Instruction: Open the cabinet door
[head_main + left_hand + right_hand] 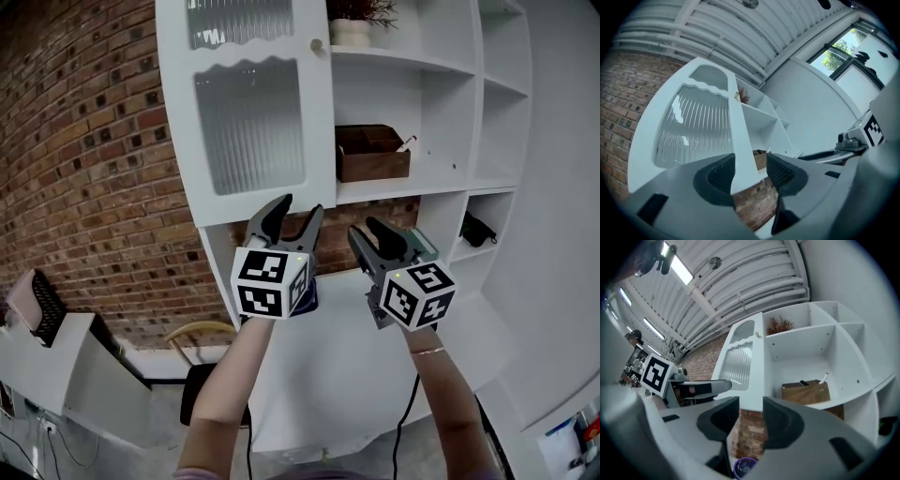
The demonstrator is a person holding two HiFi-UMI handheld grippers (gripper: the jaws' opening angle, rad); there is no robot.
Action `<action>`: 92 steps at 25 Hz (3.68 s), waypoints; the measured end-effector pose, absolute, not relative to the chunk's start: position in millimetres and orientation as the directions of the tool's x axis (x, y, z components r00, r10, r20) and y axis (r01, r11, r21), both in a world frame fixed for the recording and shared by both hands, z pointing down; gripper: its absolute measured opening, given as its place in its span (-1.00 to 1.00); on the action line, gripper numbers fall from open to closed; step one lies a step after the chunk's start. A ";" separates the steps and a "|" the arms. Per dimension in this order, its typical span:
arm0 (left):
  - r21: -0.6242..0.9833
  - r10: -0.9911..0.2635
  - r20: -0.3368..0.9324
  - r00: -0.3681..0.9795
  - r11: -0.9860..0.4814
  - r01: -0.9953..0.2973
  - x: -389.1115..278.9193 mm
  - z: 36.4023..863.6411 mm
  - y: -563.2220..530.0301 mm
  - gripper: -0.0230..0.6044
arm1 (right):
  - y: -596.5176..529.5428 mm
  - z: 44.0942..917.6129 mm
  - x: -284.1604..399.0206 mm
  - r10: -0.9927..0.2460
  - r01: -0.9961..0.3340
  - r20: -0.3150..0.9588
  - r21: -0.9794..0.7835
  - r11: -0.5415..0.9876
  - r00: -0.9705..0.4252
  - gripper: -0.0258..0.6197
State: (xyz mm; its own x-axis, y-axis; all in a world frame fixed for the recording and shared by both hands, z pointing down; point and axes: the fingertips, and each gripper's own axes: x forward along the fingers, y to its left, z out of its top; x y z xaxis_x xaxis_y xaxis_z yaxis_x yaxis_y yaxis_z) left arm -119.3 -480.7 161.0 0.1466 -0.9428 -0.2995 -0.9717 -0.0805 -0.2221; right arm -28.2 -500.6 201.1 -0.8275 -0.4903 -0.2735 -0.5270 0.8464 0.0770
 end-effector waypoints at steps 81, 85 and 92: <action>-0.506 -0.869 -0.495 -0.011 0.298 -0.809 -87.8 -102.7 -512.5 -0.68 | -532.9 99.2 -96.3 -0.214 -0.239 -0.293 0.050 0.970 -0.932 -0.30; -0.507 -0.870 -0.494 -0.005 0.292 -0.811 -86.6 -103.1 -506.8 -0.68 | -528.7 99.3 -92.6 -0.221 -0.249 -0.289 0.062 0.967 -0.931 -0.39; -0.500 -0.865 -0.502 0.022 0.269 -0.823 -82.3 -103.5 -489.0 -0.68 | -512.0 99.2 -85.6 -0.239 -0.270 -0.283 0.075 0.960 -0.929 -0.46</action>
